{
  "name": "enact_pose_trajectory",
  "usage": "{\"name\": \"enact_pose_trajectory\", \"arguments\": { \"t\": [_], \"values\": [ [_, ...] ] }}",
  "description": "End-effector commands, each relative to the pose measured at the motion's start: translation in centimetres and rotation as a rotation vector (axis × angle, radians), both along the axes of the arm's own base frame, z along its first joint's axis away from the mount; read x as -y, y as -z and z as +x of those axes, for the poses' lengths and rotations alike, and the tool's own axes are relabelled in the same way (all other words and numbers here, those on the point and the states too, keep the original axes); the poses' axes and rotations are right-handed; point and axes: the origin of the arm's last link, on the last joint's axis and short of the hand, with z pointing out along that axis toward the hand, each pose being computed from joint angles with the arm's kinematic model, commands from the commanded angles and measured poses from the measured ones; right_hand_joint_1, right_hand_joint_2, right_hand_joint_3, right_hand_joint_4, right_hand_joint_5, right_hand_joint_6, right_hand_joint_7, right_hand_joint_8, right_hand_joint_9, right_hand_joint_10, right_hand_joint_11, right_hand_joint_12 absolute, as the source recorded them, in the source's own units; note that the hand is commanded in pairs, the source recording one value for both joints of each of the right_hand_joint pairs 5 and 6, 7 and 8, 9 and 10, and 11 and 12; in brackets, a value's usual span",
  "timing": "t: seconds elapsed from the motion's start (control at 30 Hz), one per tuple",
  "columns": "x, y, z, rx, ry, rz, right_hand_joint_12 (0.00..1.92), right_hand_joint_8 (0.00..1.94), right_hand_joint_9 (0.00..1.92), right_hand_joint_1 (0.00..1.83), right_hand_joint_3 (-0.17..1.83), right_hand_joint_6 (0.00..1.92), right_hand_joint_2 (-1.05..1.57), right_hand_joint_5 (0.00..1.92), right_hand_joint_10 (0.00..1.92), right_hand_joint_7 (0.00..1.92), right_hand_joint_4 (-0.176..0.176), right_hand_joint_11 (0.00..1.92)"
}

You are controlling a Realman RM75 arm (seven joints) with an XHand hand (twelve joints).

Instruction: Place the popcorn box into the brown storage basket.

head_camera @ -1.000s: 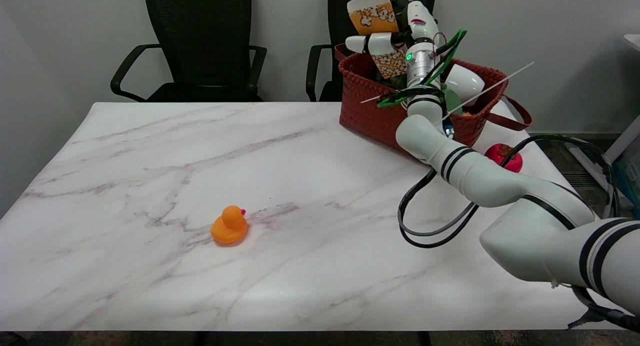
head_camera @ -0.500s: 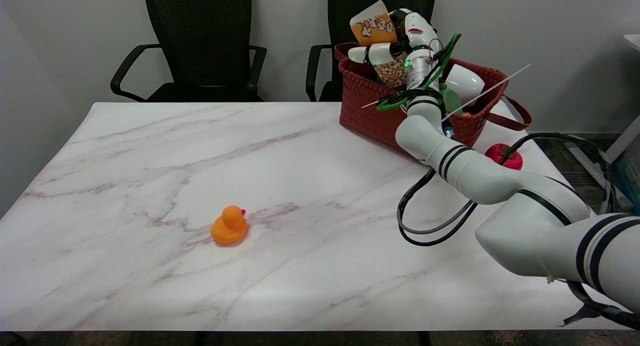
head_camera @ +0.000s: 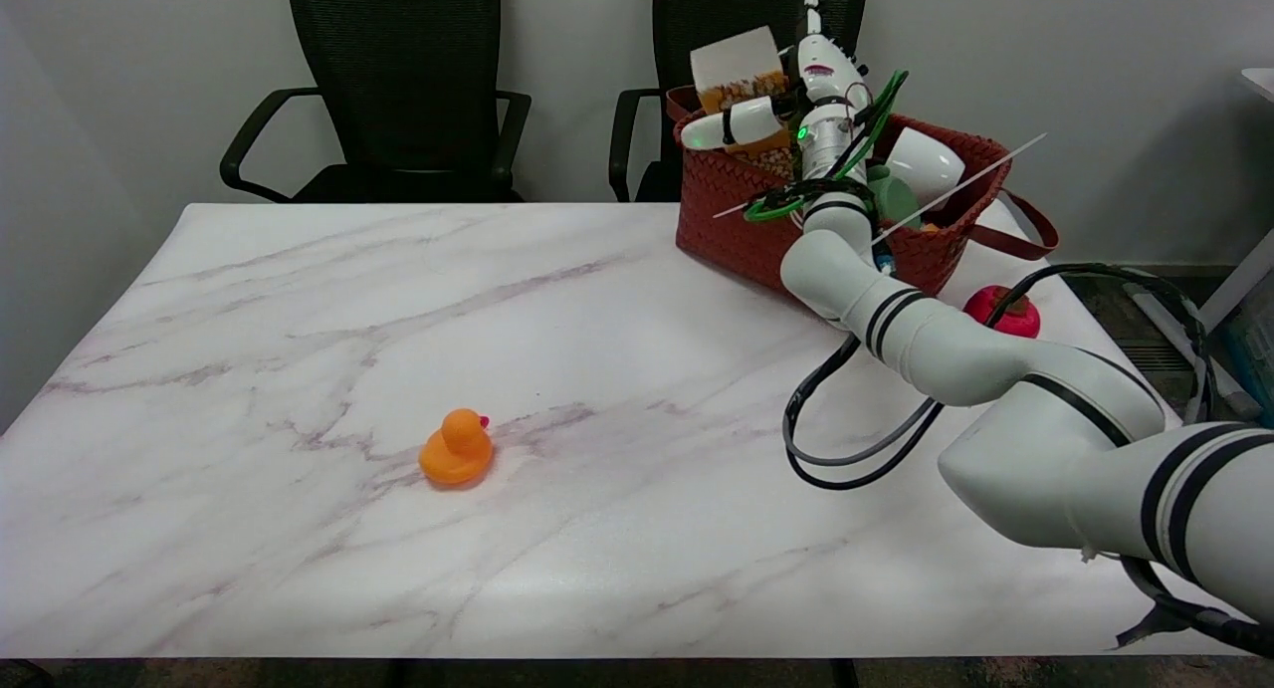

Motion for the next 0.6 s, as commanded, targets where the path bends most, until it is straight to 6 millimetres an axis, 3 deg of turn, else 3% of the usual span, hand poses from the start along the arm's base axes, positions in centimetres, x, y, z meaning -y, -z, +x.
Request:
{"name": "enact_pose_trajectory", "arguments": {
  "t": [0.03, 0.2, 0.37, 0.6],
  "values": [
    [0.4, 1.2, -0.5, 0.010, 0.046, 0.005, 0.00, 0.36, 0.29, 0.98, -0.13, 0.00, -0.15, 0.00, 0.29, 0.36, 0.000, 0.00],
    [0.4, 1.8, 0.4, 0.000, 0.020, 0.015, 0.00, 0.31, 0.25, 0.96, -0.17, 0.00, -0.18, 0.00, 0.25, 0.31, 0.000, 0.00],
    [-0.3, 2.1, 2.5, 0.000, -0.079, 0.009, 0.00, 0.25, 0.22, 0.95, -0.17, 0.00, -0.22, 0.00, 0.22, 0.25, 0.000, 0.00],
    [-4.2, 2.5, 6.0, -0.024, -0.289, -0.027, 0.02, 0.33, 0.34, 0.97, -0.17, 0.00, -0.13, 0.00, 0.34, 0.33, 0.000, 0.02]
  ]
}}
